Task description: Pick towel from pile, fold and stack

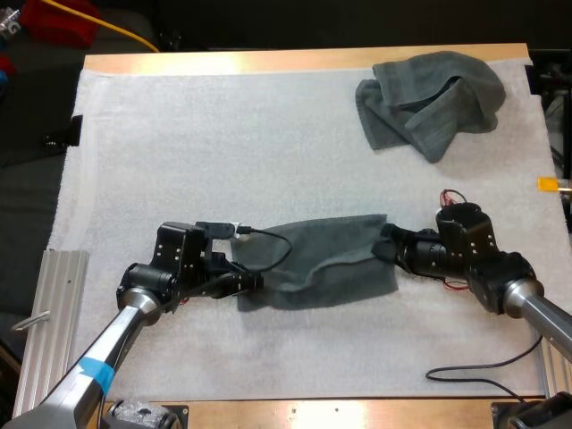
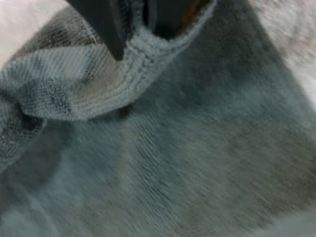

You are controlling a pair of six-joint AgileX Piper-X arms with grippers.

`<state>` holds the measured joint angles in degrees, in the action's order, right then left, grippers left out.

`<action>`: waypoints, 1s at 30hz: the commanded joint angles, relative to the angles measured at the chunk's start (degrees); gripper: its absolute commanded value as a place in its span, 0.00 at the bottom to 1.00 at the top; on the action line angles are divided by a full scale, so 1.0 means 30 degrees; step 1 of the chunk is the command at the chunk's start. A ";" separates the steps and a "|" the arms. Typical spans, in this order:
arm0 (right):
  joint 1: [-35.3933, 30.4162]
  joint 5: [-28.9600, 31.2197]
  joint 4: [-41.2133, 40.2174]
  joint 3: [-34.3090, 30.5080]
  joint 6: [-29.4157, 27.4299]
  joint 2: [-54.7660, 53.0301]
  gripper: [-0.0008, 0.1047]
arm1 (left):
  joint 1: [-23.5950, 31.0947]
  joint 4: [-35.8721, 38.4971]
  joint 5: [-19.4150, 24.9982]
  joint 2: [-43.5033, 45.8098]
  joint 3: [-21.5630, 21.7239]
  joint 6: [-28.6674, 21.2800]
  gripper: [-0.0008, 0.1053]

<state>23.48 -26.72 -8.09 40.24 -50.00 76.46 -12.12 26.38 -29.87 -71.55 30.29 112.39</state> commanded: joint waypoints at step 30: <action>-0.1397 -0.0891 0.4081 0.0219 0.0620 0.3082 0.27 | -0.0119 -0.2728 0.2346 -0.0024 -0.0648 0.0780 0.70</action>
<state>19.54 -29.01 3.51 40.61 -47.90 85.69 -12.12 18.99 -23.49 -71.60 28.23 113.85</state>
